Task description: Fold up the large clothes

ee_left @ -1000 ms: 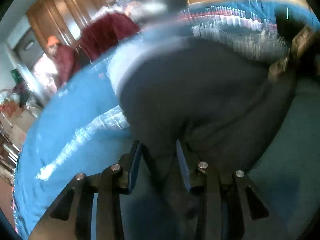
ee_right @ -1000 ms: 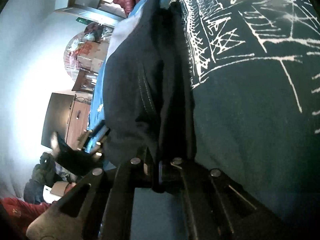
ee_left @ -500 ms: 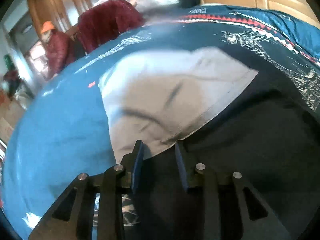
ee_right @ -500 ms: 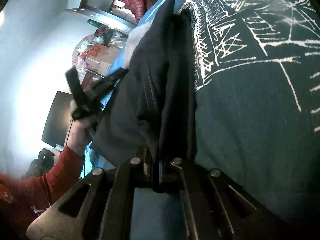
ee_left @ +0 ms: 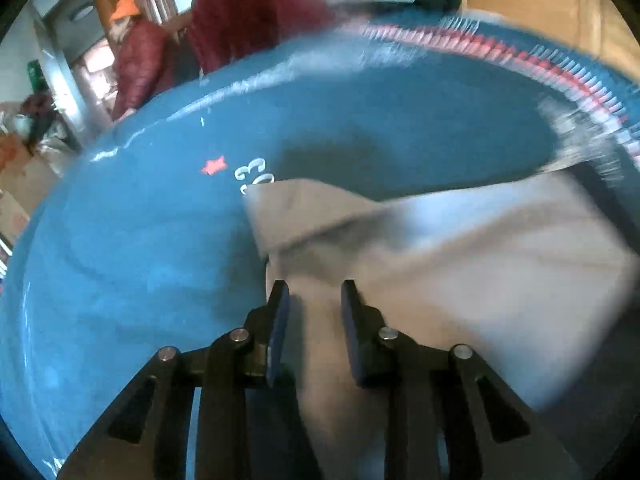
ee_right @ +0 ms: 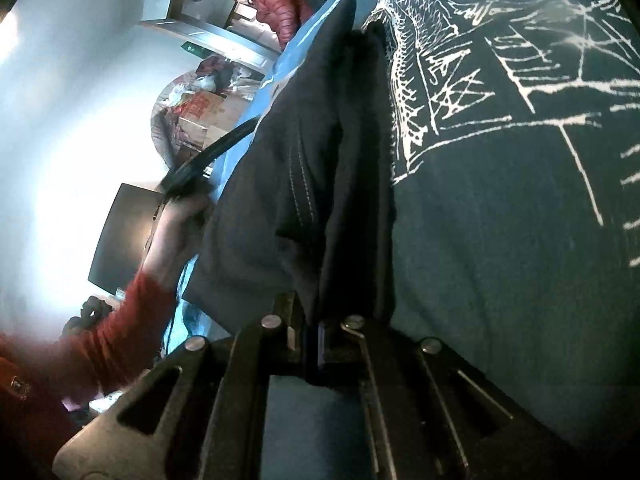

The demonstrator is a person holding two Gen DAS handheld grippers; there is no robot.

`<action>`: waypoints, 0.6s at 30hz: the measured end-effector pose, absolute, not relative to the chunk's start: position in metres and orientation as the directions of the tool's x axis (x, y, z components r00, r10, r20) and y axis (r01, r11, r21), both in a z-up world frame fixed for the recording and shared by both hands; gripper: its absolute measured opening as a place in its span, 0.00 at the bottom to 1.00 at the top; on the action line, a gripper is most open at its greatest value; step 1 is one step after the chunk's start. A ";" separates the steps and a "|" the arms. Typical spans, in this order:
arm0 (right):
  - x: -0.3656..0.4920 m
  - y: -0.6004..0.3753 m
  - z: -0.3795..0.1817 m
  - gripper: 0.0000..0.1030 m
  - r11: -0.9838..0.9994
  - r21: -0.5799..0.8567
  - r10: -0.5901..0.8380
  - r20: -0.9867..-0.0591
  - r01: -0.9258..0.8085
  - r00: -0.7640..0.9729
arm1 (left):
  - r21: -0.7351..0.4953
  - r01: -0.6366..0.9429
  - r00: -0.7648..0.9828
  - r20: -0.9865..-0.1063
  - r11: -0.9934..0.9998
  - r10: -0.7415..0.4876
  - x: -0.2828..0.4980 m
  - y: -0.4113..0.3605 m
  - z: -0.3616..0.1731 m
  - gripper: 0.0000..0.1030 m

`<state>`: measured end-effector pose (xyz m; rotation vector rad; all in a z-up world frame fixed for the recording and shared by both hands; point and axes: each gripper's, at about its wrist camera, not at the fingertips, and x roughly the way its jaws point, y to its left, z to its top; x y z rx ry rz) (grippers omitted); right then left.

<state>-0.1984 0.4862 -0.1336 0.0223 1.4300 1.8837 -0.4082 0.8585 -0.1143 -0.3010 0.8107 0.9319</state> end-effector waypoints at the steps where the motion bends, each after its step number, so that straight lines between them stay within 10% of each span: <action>1: -0.198 0.486 -0.134 0.00 -0.091 0.832 0.567 -0.409 -0.547 -0.715 | 0.078 -0.779 0.405 -0.696 0.622 0.594 -0.425 0.823 -0.101 0.24; 13: -0.199 0.483 -0.119 0.01 -0.033 0.812 0.543 -0.475 -0.583 -0.692 | 0.092 -0.702 0.468 -0.687 0.706 0.555 -0.484 0.656 -0.111 0.30; 18: -0.207 0.449 -0.062 0.24 0.046 0.608 0.589 -0.657 -0.792 -0.470 | 0.128 -0.690 0.414 -0.738 0.712 0.534 -0.472 0.652 -0.129 0.31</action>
